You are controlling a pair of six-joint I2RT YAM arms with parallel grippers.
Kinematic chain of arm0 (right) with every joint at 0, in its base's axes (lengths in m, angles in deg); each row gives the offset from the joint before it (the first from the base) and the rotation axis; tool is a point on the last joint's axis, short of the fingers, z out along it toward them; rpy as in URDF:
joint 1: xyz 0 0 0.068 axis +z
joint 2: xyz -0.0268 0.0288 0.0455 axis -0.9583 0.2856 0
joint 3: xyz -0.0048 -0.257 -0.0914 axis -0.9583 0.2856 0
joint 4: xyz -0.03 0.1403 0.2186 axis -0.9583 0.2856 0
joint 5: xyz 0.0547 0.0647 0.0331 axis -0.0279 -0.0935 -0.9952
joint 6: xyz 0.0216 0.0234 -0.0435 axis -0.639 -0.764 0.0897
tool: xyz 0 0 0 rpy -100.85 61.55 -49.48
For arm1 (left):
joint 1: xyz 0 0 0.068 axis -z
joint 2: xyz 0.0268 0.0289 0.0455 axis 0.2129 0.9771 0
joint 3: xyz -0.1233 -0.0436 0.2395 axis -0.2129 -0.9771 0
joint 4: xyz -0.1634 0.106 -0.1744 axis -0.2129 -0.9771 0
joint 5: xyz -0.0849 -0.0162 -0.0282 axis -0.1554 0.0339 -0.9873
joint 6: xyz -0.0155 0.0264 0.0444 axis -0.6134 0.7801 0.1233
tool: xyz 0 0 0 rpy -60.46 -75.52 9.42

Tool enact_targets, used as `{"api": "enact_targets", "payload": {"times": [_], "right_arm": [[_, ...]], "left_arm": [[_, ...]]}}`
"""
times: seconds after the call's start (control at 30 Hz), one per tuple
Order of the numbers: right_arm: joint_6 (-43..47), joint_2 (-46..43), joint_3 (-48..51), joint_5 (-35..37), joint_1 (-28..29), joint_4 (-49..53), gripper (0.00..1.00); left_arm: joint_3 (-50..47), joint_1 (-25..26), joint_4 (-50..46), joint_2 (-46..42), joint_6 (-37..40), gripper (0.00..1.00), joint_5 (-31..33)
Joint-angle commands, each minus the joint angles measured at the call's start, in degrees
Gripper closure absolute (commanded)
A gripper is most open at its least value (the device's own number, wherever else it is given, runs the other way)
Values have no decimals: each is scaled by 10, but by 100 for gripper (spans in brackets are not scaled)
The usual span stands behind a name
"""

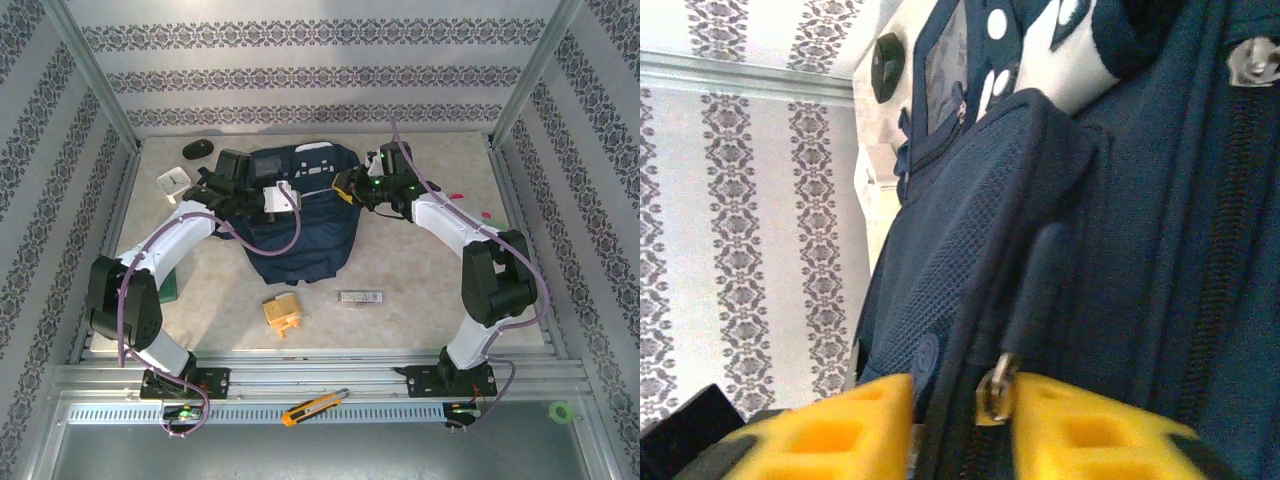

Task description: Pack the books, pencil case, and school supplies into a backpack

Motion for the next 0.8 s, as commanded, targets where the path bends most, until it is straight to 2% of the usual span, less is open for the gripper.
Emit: {"api": "enact_targets", "payload": {"times": [0.0, 0.07, 0.27, 0.4, 0.43, 0.5, 0.6, 0.77], "right_arm": [[-6, -6, 14, 3, 15, -22, 89], [-11, -16, 32, 15, 20, -38, 99], [-43, -53, 95, 79, 47, -97, 100], [-70, -62, 121, 111, 69, -147, 100], [-79, -63, 126, 119, 75, -162, 100], [-94, -60, 129, 129, 82, -184, 100], [-102, -61, 121, 143, 92, -198, 100], [-101, -63, 95, 157, 107, -195, 100]], "left_arm": [[-4, 1, 48, -29, 41, 100, -28], [-15, -2, 42, -30, 54, 100, -19], [-49, -33, 74, -29, 53, 99, 0], [-51, -53, 74, -22, 49, 92, 16], [-50, -54, 75, -22, 42, 87, 21], [-44, -54, 68, -27, 17, 70, 9], [-34, -44, 63, -47, -49, 49, -39], [-61, 41, 119, -63, -95, 28, 31]]}}
